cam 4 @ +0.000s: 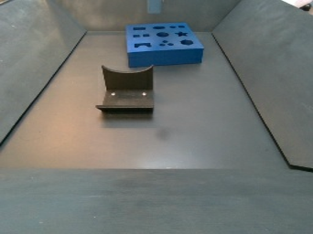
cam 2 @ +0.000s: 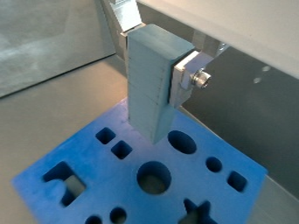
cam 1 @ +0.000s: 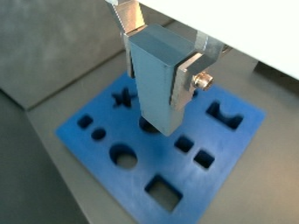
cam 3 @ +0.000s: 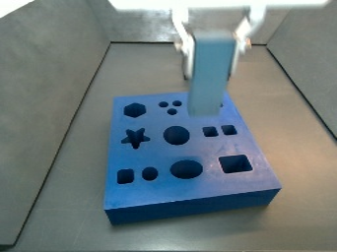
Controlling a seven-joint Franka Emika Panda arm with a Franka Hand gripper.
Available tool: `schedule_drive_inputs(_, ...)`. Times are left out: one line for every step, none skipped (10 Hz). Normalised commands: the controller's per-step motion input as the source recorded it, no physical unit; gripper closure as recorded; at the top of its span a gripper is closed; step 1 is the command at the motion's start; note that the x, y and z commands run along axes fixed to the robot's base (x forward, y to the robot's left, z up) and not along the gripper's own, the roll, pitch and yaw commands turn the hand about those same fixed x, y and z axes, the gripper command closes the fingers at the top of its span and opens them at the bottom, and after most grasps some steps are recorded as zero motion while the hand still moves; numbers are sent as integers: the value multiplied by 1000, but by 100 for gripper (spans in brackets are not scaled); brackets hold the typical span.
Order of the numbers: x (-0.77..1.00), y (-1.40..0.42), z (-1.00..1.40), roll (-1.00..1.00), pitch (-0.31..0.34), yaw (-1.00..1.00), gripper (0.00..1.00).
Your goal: Insert the rectangle object.
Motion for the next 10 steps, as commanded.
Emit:
schedule_drive_inputs(1000, -446, -769, 0, 0, 0, 100)
schedule_drive_inputs(1000, -534, -726, 0, 0, 0, 100)
schedule_drive_inputs(966, -566, -557, 84, 0, 0, 100)
schedule_drive_inputs(963, -520, -429, 176, 0, 6, 100)
schedule_drive_inputs(949, -411, -294, 300, 0, 11, 100)
schedule_drive_inputs(934, -414, -231, 356, 3, 23, 100)
schedule_drive_inputs(920, -343, -203, 400, 23, 34, 100)
schedule_drive_inputs(854, -231, -263, 400, 73, 131, 100)
schedule_drive_inputs(263, 0, -363, 270, 0, 214, 100)
schedule_drive_inputs(143, 180, -503, 141, 0, 271, 100)
